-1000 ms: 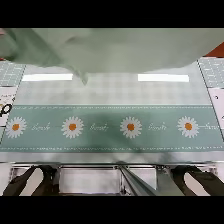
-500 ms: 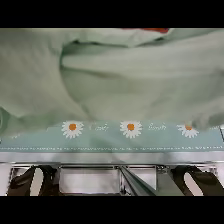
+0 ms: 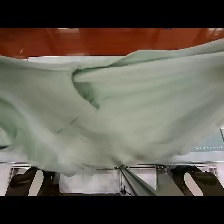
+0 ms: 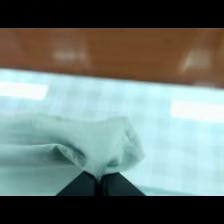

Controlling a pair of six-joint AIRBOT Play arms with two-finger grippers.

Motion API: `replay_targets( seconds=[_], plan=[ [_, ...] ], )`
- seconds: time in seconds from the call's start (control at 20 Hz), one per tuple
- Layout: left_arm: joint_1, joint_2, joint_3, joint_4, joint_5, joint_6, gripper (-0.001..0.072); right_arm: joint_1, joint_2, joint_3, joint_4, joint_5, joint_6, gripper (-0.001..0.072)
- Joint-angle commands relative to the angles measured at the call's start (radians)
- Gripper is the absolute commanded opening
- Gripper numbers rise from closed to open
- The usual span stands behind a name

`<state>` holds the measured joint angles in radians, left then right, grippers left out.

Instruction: Fold the shirts.

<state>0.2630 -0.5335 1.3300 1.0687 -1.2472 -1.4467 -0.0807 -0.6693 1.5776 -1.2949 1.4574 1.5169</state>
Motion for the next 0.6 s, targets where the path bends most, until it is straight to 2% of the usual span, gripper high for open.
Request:
replay_targets(
  seconds=[0.0,0.1,0.25,0.4,0.55],
  plan=[
    [-0.008,-0.118,-0.252,-0.108,0.174,0.025,0.0015,0.000,-0.069,-0.285,0.035,-0.202,-0.011,0.0032],
    [-0.020,-0.254,-0.326,-0.129,0.288,0.050,0.0016,0.000,-0.194,-0.383,0.043,-0.343,-0.011,0.0032],
    [-0.068,-0.518,-0.284,-0.128,0.411,0.077,0.0016,-0.001,-0.455,-0.363,0.042,-0.521,-0.012,0.0032],
    [-0.112,-0.772,-0.141,-0.128,0.485,0.077,0.0016,0.000,-0.729,-0.215,0.116,-0.542,-0.011,0.0033],
    [-0.155,-0.974,0.019,-0.129,0.453,0.072,0.0016,-0.003,-0.934,-0.075,0.293,-0.543,-0.034,0.0032]
  ],
)
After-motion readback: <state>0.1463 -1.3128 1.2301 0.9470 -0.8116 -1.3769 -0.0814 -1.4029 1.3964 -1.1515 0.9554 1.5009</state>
